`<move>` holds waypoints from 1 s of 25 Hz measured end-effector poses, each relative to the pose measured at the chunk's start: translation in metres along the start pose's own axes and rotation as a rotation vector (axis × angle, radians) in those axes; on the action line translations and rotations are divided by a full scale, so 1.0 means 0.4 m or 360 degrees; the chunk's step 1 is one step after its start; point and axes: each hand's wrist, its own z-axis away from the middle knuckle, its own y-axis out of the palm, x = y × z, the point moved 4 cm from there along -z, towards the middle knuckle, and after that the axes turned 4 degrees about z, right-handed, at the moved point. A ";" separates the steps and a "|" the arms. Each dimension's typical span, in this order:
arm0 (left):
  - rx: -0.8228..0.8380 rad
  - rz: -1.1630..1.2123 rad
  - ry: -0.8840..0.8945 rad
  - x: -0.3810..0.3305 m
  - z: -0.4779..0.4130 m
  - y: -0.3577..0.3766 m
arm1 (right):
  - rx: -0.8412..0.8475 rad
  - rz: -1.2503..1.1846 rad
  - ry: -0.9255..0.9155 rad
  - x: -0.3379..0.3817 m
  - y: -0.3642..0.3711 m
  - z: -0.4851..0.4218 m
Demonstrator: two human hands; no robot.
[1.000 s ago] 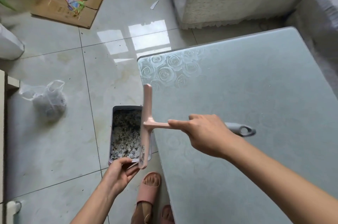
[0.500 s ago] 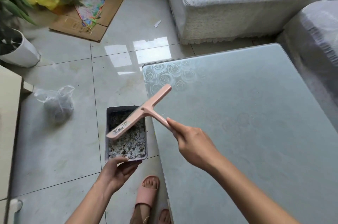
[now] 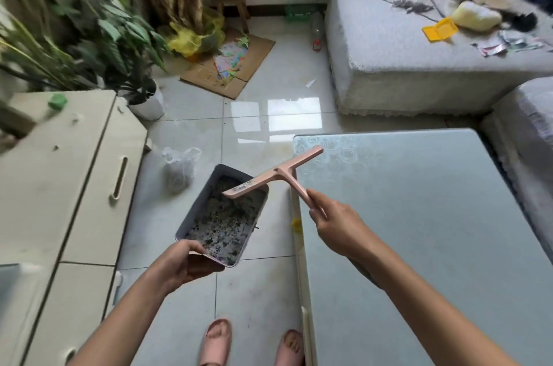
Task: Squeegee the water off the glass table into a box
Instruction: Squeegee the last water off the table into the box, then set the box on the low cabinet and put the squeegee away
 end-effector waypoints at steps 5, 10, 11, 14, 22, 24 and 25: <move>-0.0033 -0.0056 0.0093 -0.007 0.132 -0.163 | -0.0034 0.0014 -0.0149 0.200 -0.001 0.032; -0.0103 0.0052 0.0179 0.048 0.249 -0.425 | 0.0084 0.0095 -0.0269 0.474 0.113 0.080; -0.0122 0.0044 0.0192 0.054 0.249 -0.451 | 0.0074 0.0091 -0.0264 0.494 0.120 0.085; -0.0192 0.0071 0.0195 0.076 0.277 -0.523 | 0.0052 0.0129 -0.0235 0.544 0.160 0.092; -0.0474 0.0183 0.0080 0.267 0.341 -1.032 | 0.0368 -0.0025 -0.0209 0.927 0.548 0.174; -0.0563 0.0253 0.0039 0.323 0.337 -1.126 | 0.0431 0.0008 -0.0237 0.992 0.635 0.192; -0.0603 0.0287 0.0012 0.355 0.337 -1.175 | 0.0464 0.0038 -0.0249 1.024 0.686 0.200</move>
